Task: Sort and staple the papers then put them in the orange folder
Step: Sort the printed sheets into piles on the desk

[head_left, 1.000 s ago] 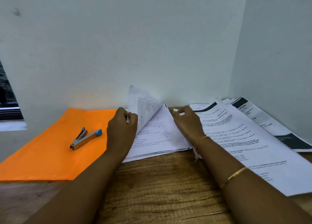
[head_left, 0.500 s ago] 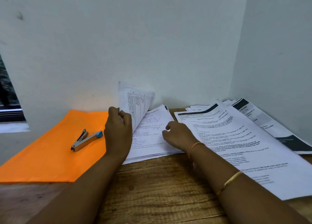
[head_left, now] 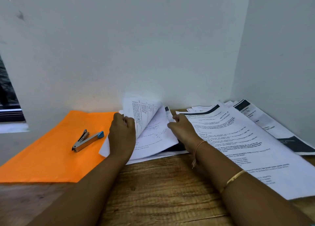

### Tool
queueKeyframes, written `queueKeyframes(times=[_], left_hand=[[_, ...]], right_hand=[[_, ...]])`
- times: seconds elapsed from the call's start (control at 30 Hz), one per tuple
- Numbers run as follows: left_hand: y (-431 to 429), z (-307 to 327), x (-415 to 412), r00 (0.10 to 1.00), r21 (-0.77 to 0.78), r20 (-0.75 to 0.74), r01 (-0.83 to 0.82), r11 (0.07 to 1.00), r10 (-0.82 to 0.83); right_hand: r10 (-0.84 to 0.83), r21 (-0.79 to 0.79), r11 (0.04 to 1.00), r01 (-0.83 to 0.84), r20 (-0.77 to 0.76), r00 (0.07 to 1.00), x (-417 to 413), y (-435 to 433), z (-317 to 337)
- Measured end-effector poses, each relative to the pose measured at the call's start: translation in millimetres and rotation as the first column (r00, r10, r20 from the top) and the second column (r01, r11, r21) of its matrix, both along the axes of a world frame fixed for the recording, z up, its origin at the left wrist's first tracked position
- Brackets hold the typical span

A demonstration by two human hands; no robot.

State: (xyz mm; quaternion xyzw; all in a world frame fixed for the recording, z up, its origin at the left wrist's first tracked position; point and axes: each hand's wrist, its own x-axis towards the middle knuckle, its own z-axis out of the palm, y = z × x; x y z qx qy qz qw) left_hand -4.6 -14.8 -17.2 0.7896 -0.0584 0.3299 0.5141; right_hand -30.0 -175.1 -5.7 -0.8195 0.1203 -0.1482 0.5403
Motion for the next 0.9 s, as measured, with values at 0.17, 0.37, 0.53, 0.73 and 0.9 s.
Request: queueKeyframes(times=[0.17,0.37,0.53,0.73,0.9], left_hand=[[-0.1,-1.8,-3.1,0.990,0.089,-0.076,0.126,0.988,-0.119],[-2.7,2.6,-12.6,0.957,0.407,-0.059,0.283,0.868,-0.284],[-6.7,-1.3,-8.3,0.930,0.462,-0.165,0.368,0.807,-0.330],[-2.5,2.2,-10.7,0.838,0.460,-0.386,0.537,0.707,-0.385],[-1.3,-3.4,-4.8,0.892,0.476,-0.225,0.452,0.754,-0.392]], right_hand=[[-0.012,0.161,0.987,0.026,-0.087,0.996,4.8,-0.8,-1.8],[-0.104,0.156,0.981,0.117,-0.090,0.990,5.3,-7.2,2.0],[-0.098,0.164,0.981,0.106,-0.061,0.993,6.2,-8.1,1.5],[-0.086,0.224,0.969,0.099,-0.068,0.994,4.4,-7.8,1.9],[-0.063,0.287,0.955,0.075,-0.052,0.997,5.3,-5.5,1.6]])
